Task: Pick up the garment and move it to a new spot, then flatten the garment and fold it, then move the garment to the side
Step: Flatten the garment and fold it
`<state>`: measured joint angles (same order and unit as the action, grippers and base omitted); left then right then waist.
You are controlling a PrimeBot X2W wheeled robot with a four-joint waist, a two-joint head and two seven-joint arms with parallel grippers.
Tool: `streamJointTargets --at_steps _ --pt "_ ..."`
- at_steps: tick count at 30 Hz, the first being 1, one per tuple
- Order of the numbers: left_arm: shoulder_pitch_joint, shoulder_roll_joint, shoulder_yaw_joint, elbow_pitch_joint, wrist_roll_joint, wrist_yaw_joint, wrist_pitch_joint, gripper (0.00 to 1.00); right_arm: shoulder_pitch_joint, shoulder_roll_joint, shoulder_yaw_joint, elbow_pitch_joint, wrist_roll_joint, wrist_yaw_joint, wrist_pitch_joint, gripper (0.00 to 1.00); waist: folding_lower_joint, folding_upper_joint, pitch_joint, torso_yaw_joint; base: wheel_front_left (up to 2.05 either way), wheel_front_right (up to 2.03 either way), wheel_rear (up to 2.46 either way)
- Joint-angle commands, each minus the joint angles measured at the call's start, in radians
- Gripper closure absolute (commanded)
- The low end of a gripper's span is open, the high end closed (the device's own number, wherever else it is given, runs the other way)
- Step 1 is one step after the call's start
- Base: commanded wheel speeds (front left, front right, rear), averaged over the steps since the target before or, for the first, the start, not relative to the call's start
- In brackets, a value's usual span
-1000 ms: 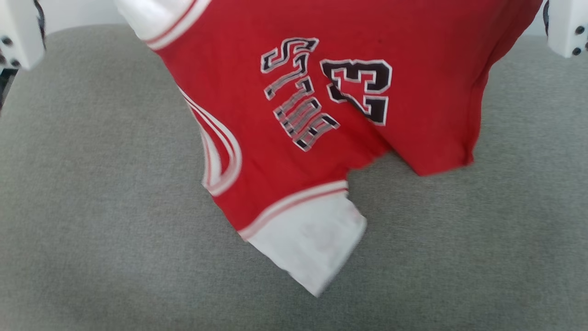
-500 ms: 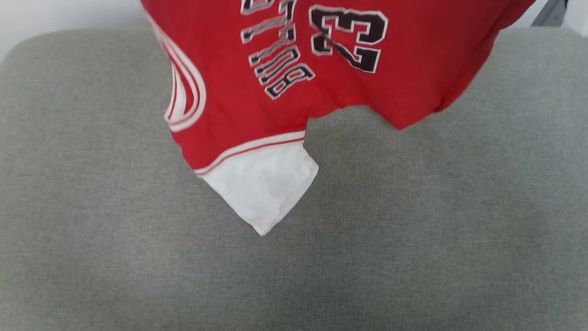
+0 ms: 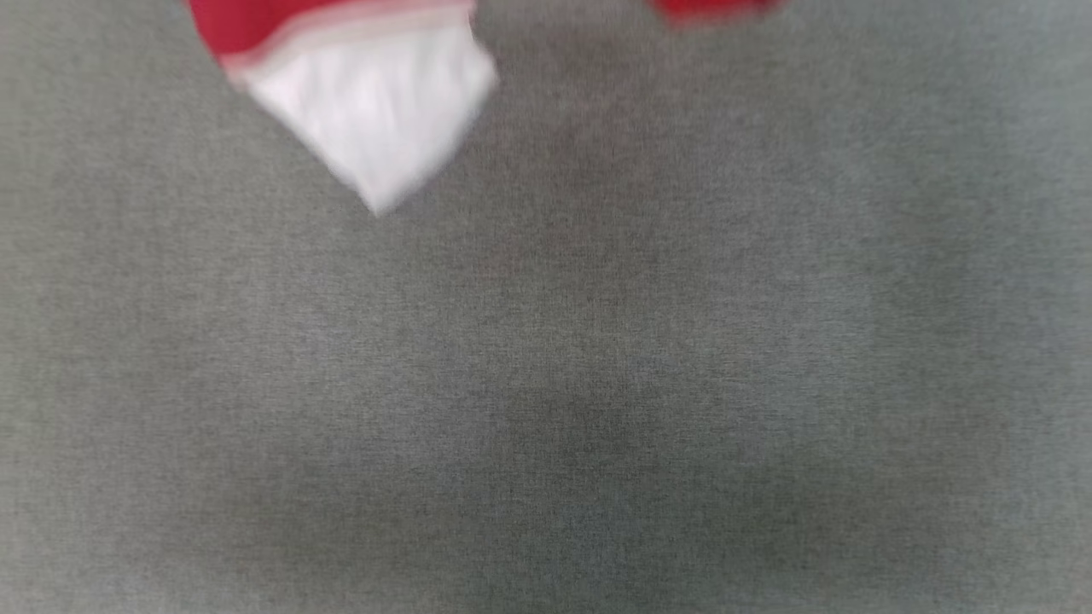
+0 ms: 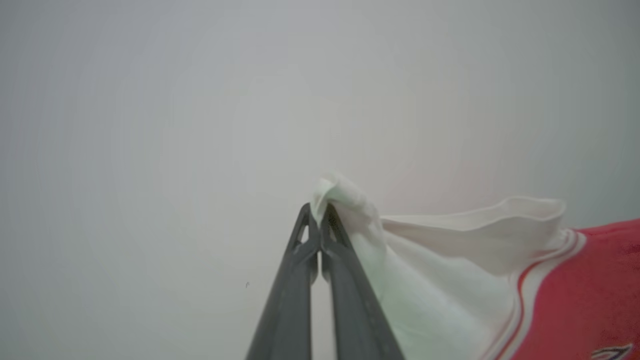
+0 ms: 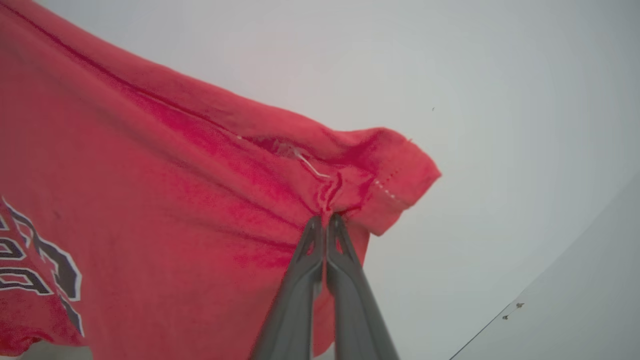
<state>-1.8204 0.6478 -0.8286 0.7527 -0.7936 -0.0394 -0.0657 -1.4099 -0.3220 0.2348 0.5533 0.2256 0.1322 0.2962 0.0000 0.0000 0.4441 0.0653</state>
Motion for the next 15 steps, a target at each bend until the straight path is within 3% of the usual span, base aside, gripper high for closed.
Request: streamJointTargets --at_steps 1,6,11,15 --pt "-0.03 -0.004 0.011 0.017 0.013 0.009 -0.044 1.0 -0.026 0.003 -0.006 0.019 -0.031 -0.003 -0.041 1.0 0.0 0.0 0.029 0.0 0.0 0.0 0.0" --pt "-0.067 -0.045 0.038 0.07 0.029 -0.016 -0.179 1.0 -0.071 0.044 -0.048 0.12 -0.156 -0.003 -0.228 1.0 0.0 0.0 0.04 0.015 0.0 0.0 0.0" --pt "0.058 -0.061 -0.022 0.114 0.013 -0.074 -0.163 1.0 -0.013 0.057 -0.022 0.244 -0.168 -0.003 -0.211 1.0 0.0 0.0 0.014 0.033 0.0 0.0 0.0" --pt "0.195 -0.044 -0.083 0.088 -0.07 -0.089 -0.052 1.0 0.061 0.064 0.046 0.298 -0.102 -0.003 -0.155 1.0 0.0 0.0 -0.016 0.038 0.0 0.0 0.0"
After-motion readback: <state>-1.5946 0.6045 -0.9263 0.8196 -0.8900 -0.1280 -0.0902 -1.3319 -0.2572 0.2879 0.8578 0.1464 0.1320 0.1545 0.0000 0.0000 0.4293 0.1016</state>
